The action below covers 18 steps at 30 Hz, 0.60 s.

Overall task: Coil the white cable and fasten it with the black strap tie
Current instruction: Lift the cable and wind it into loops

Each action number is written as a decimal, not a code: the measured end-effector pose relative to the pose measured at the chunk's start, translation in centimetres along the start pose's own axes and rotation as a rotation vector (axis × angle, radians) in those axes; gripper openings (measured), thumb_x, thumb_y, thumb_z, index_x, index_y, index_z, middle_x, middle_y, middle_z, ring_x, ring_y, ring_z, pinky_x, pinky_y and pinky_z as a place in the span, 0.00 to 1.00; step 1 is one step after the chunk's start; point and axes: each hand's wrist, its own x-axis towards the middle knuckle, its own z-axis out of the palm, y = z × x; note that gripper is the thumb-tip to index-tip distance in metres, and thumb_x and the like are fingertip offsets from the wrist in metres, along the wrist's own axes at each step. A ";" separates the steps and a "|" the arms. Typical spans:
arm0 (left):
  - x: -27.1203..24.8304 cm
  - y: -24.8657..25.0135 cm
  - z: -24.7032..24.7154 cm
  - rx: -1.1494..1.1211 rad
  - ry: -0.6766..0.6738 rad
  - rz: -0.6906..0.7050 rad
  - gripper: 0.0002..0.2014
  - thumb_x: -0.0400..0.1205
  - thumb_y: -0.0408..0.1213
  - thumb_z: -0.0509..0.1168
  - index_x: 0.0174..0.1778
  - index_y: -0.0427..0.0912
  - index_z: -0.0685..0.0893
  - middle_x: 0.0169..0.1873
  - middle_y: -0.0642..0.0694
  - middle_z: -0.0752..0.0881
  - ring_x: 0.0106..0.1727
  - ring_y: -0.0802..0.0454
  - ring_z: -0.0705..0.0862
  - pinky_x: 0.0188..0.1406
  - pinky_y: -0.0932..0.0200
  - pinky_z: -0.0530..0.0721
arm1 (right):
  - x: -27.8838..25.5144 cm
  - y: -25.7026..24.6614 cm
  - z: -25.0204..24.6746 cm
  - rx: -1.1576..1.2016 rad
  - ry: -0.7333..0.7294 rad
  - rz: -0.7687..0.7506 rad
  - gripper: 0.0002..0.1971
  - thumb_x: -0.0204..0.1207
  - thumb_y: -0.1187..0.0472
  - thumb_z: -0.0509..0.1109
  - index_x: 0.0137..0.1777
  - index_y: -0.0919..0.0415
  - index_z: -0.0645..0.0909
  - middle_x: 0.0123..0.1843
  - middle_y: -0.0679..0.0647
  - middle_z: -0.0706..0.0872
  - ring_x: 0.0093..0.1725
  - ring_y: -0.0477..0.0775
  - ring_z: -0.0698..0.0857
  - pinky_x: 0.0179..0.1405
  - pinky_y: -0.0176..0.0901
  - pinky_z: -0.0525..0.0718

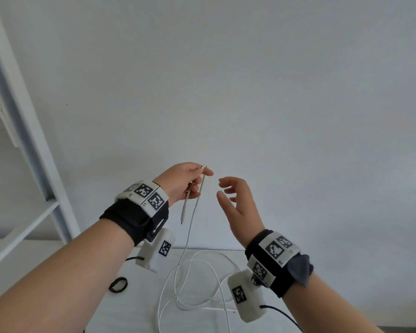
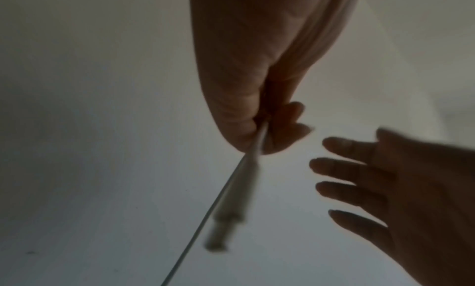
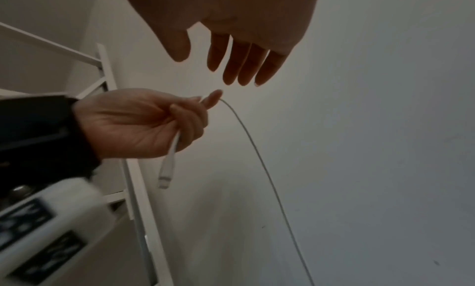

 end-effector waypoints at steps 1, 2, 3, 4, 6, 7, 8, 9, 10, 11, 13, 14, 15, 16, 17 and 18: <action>-0.1 0.0 -0.2 -0.005 -0.002 0.002 0.13 0.87 0.36 0.54 0.53 0.36 0.84 0.28 0.49 0.69 0.25 0.57 0.68 0.24 0.68 0.74 | 0.5 0.4 -0.1 -0.020 0.021 0.027 0.18 0.74 0.51 0.63 0.63 0.52 0.70 0.61 0.48 0.77 0.60 0.48 0.76 0.58 0.36 0.73; -0.2 0.0 -0.4 -0.013 -0.007 0.006 0.13 0.87 0.36 0.54 0.51 0.37 0.84 0.27 0.50 0.67 0.24 0.57 0.65 0.22 0.68 0.69 | 1.0 0.8 -0.2 -0.062 0.026 0.059 0.19 0.75 0.56 0.65 0.66 0.53 0.68 0.64 0.50 0.76 0.62 0.50 0.75 0.60 0.40 0.73; -0.3 0.0 -0.7 -0.021 -0.015 0.011 0.13 0.87 0.37 0.54 0.49 0.37 0.84 0.26 0.50 0.65 0.24 0.58 0.63 0.21 0.68 0.65 | 1.4 1.3 -0.4 -0.116 0.013 0.091 0.23 0.76 0.60 0.65 0.70 0.54 0.65 0.67 0.52 0.74 0.64 0.52 0.74 0.63 0.44 0.73; -0.4 0.1 -0.8 -0.028 -0.023 0.017 0.14 0.87 0.39 0.55 0.46 0.38 0.84 0.25 0.51 0.64 0.23 0.58 0.61 0.21 0.68 0.62 | 1.8 1.9 -0.5 -0.169 -0.011 0.121 0.26 0.76 0.62 0.65 0.73 0.55 0.62 0.70 0.54 0.72 0.67 0.53 0.72 0.67 0.48 0.72; -0.8 0.4 -1.2 -0.049 -0.038 0.026 0.17 0.86 0.45 0.55 0.42 0.40 0.84 0.22 0.53 0.63 0.21 0.58 0.59 0.20 0.67 0.59 | 2.6 2.8 -0.5 -0.233 -0.070 0.178 0.31 0.77 0.62 0.65 0.77 0.56 0.56 0.75 0.56 0.68 0.72 0.56 0.69 0.73 0.54 0.69; -1.0 0.6 -1.4 -0.063 -0.045 0.033 0.18 0.86 0.47 0.56 0.40 0.40 0.83 0.21 0.53 0.62 0.21 0.58 0.58 0.19 0.66 0.57 | 2.8 3.2 -0.4 -0.240 -0.099 0.205 0.32 0.77 0.62 0.65 0.78 0.56 0.54 0.76 0.56 0.67 0.74 0.56 0.67 0.74 0.56 0.67; -1.2 0.9 -1.6 -0.076 -0.053 0.046 0.18 0.85 0.49 0.56 0.39 0.40 0.82 0.21 0.54 0.62 0.20 0.58 0.58 0.19 0.66 0.56 | 3.0 3.5 -0.2 -0.236 -0.131 0.225 0.33 0.77 0.61 0.65 0.78 0.56 0.53 0.77 0.56 0.66 0.75 0.57 0.67 0.75 0.55 0.66; -1.4 1.2 -1.9 -0.092 -0.065 0.065 0.18 0.85 0.49 0.56 0.38 0.40 0.82 0.20 0.54 0.62 0.19 0.59 0.58 0.18 0.66 0.56 | 3.1 3.8 0.1 -0.224 -0.165 0.241 0.33 0.77 0.60 0.65 0.78 0.56 0.53 0.78 0.55 0.66 0.76 0.56 0.66 0.75 0.54 0.66; -1.6 1.5 -2.0 -0.112 -0.081 0.085 0.18 0.85 0.48 0.56 0.37 0.41 0.82 0.20 0.54 0.61 0.19 0.59 0.57 0.17 0.66 0.55 | 3.1 3.9 0.4 -0.202 -0.203 0.251 0.32 0.77 0.60 0.65 0.78 0.56 0.54 0.78 0.55 0.67 0.76 0.55 0.66 0.75 0.50 0.65; -1.8 1.9 -2.2 -0.138 -0.098 0.106 0.18 0.85 0.48 0.56 0.37 0.41 0.82 0.20 0.54 0.61 0.19 0.59 0.57 0.17 0.66 0.54 | 3.0 4.0 0.8 -0.171 -0.243 0.262 0.31 0.78 0.59 0.65 0.78 0.55 0.56 0.76 0.54 0.69 0.75 0.54 0.68 0.73 0.46 0.66; -2.2 2.7 -2.6 -0.201 -0.117 0.144 0.18 0.84 0.47 0.56 0.35 0.42 0.83 0.19 0.55 0.62 0.18 0.60 0.57 0.17 0.66 0.53 | 2.6 4.1 1.6 -0.081 -0.326 0.284 0.23 0.78 0.58 0.64 0.73 0.54 0.66 0.71 0.51 0.76 0.72 0.53 0.72 0.69 0.41 0.67; -2.3 3.2 -2.9 -0.236 -0.119 0.161 0.18 0.84 0.47 0.56 0.35 0.43 0.83 0.19 0.55 0.62 0.18 0.60 0.58 0.18 0.66 0.53 | 2.3 4.2 2.1 -0.020 -0.363 0.297 0.17 0.78 0.59 0.64 0.67 0.53 0.73 0.67 0.51 0.79 0.70 0.52 0.75 0.69 0.42 0.69; -2.5 3.7 -3.2 -0.274 -0.120 0.177 0.18 0.83 0.48 0.57 0.34 0.43 0.83 0.18 0.56 0.63 0.18 0.61 0.58 0.17 0.66 0.53 | 1.9 4.4 2.5 0.046 -0.401 0.313 0.12 0.78 0.61 0.65 0.61 0.53 0.77 0.64 0.52 0.82 0.67 0.52 0.78 0.69 0.44 0.71; -2.7 4.2 -3.5 -0.313 -0.120 0.193 0.17 0.82 0.48 0.57 0.34 0.43 0.83 0.18 0.56 0.63 0.18 0.61 0.58 0.17 0.67 0.53 | 1.5 4.5 2.9 0.106 -0.444 0.326 0.09 0.78 0.63 0.65 0.55 0.53 0.80 0.61 0.53 0.84 0.64 0.52 0.80 0.69 0.45 0.73; -2.8 4.7 -4.0 -0.349 -0.118 0.208 0.17 0.83 0.48 0.56 0.35 0.43 0.82 0.18 0.56 0.63 0.18 0.61 0.58 0.16 0.68 0.54 | 1.1 4.6 3.2 0.151 -0.489 0.337 0.08 0.77 0.66 0.65 0.50 0.53 0.81 0.58 0.55 0.85 0.62 0.53 0.82 0.69 0.45 0.74; -2.9 5.2 -4.4 -0.378 -0.114 0.221 0.17 0.83 0.48 0.56 0.35 0.44 0.82 0.18 0.56 0.63 0.18 0.61 0.58 0.16 0.68 0.54 | 0.6 4.8 3.5 0.183 -0.530 0.348 0.08 0.77 0.67 0.65 0.47 0.53 0.81 0.56 0.56 0.86 0.61 0.53 0.83 0.68 0.45 0.75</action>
